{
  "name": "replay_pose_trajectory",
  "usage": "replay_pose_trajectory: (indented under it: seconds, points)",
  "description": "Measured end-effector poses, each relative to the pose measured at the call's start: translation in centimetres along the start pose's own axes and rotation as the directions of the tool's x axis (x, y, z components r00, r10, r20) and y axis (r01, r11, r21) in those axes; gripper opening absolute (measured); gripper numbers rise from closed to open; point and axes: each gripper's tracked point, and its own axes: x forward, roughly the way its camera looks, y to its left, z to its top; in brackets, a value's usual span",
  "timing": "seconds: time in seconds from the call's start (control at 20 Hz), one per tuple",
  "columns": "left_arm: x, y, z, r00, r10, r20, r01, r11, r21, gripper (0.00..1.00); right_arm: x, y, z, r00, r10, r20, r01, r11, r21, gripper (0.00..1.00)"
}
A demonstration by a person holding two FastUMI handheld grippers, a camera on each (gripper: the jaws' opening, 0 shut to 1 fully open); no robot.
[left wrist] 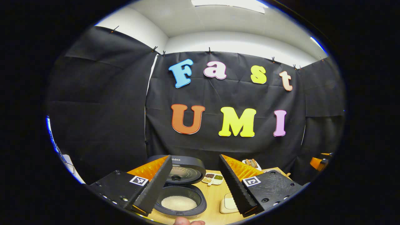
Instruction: Close the left gripper, press the button to open the rice cooker; take a wooden spoon from the chopstick holder with the right hand, scoop a spoonful of rice and pour it into the rice cooker, then put the wooden spoon back into the chopstick holder.
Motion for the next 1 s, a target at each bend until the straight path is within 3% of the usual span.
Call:
replay_pose_trajectory:
  seconds: [0.4,0.75,1.0]
  points:
    - [0.8,-2.9,-0.4,1.0,0.025,-0.009,-0.024,0.999,0.038,0.94,9.6,-5.0,-9.0,0.983,0.027,-0.182,-0.019,0.999,0.049,0.97]
    - [2.3,-4.0,-1.7,0.993,0.087,-0.074,-0.084,0.996,0.04,0.95,19.0,-7.1,-16.5,0.945,0.063,-0.322,-0.011,0.987,0.161,1.0]
    - [2.2,-3.5,-2.5,0.983,0.15,-0.102,-0.144,0.988,0.061,0.95,24.2,-7.6,-19.7,0.913,0.087,-0.399,-0.001,0.977,0.211,0.98]
